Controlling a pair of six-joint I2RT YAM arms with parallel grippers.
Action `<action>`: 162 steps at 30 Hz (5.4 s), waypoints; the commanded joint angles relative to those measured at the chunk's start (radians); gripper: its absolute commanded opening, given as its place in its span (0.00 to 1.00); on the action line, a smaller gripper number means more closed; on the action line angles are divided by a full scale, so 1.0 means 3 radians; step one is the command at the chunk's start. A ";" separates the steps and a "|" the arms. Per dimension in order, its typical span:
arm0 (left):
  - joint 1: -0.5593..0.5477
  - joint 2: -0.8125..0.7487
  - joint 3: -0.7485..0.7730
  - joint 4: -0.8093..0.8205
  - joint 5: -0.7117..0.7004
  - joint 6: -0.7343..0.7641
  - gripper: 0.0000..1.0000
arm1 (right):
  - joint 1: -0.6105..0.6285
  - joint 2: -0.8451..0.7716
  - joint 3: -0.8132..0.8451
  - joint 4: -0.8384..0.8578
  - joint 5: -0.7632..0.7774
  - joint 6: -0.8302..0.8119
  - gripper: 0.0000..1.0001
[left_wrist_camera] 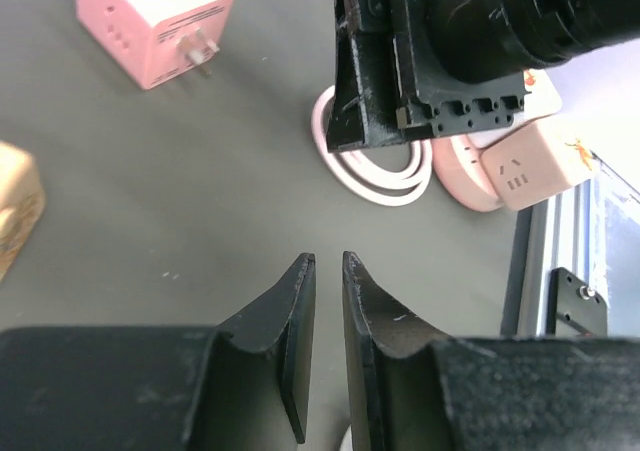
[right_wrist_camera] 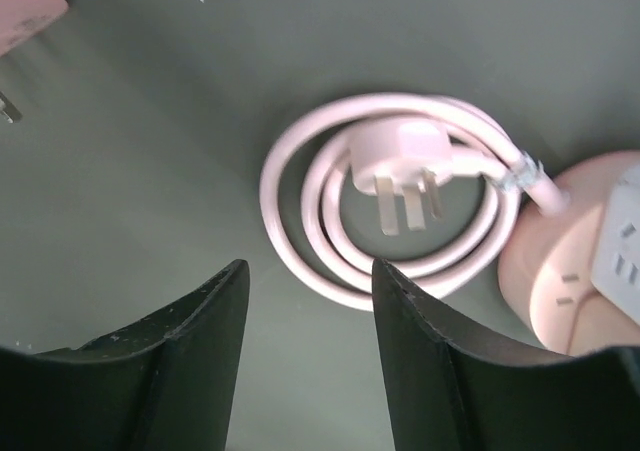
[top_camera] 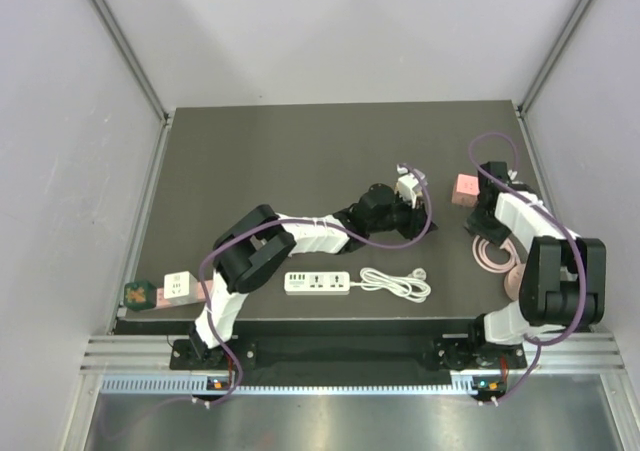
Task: Pull the plug off the socket
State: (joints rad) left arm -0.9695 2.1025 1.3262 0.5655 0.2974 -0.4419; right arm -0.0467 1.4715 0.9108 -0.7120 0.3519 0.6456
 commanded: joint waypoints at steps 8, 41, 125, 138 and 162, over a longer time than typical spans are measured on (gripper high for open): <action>0.0225 -0.0208 -0.0192 0.0462 0.0231 -0.0122 0.21 | -0.0039 0.0274 0.0007 0.0497 -0.0135 -0.0270 0.54; 0.0317 -0.0248 -0.0320 0.0579 0.0246 -0.0148 0.16 | 0.0881 0.0188 -0.0193 0.0891 -0.1163 -0.0061 0.40; -0.0133 0.0983 0.0820 0.0620 0.0931 -0.1078 0.07 | 0.0130 -0.1249 -0.0397 -0.0730 -0.0534 -0.0219 0.62; -0.0158 0.1204 0.0984 0.0534 0.0896 -0.1303 0.01 | 0.0324 -0.1249 -0.0367 -0.0787 -0.0534 -0.0194 0.69; -0.0174 0.1357 0.1163 -0.0085 0.1003 -0.1283 0.00 | 0.0371 -0.1249 -0.0367 -0.0598 -0.0488 -0.0143 0.00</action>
State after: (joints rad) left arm -1.0149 2.4794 1.6627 0.5682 0.5606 -0.8391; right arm 0.0486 1.1065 0.7746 -0.9482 0.2005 0.5922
